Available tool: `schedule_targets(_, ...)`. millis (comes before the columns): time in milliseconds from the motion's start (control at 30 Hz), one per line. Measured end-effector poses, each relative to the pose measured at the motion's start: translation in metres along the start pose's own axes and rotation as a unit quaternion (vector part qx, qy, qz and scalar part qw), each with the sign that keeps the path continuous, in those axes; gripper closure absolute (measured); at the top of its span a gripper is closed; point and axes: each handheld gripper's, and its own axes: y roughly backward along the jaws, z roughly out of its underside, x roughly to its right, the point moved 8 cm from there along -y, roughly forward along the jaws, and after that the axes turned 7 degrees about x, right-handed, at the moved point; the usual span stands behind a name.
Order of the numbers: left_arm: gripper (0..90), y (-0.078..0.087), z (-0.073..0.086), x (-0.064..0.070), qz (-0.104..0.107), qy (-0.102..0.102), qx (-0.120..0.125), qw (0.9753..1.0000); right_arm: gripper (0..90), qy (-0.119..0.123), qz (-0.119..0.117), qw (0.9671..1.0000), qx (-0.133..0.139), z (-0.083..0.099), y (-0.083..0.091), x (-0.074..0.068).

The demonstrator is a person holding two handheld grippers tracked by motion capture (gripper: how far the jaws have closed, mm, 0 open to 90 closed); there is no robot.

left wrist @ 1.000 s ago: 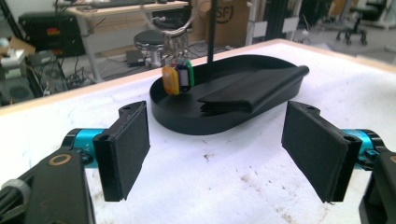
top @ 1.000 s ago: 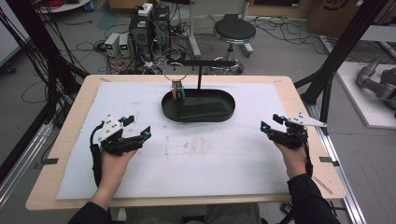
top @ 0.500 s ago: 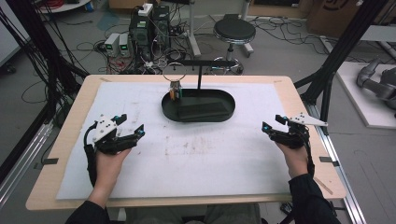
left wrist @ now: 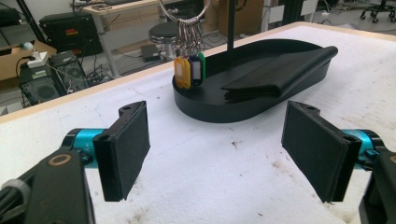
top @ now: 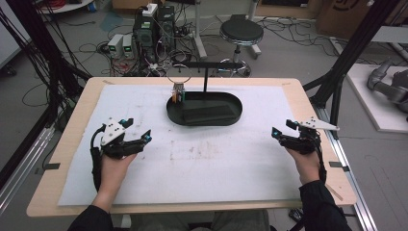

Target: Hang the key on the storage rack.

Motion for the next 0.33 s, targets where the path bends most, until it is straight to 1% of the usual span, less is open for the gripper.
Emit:
schedule_targets(167, 23.4, -0.0006, 0.001, -0.001, 0.0, 0.001, -0.004, 1.0, 26.1, 0.0, 0.001, 1.0, -0.001, 0.0004, 0.0007, 0.0006)
schedule_targets(200, 23.4, -0.0011, 0.0016, -0.0014, 0.0, 0.004, -0.007, 1.0, 26.1, 0.0, 0.001, 1.0, 0.0, 0.0004, 0.0008, 0.0008)
schedule_targets(333, 23.3, -0.0019, 0.004, -0.002, 0.003, 0.004, -0.016, 0.9999, 25.4, -0.001, 0.001, 1.0, -0.004, 0.0016, 0.0004, 0.002)
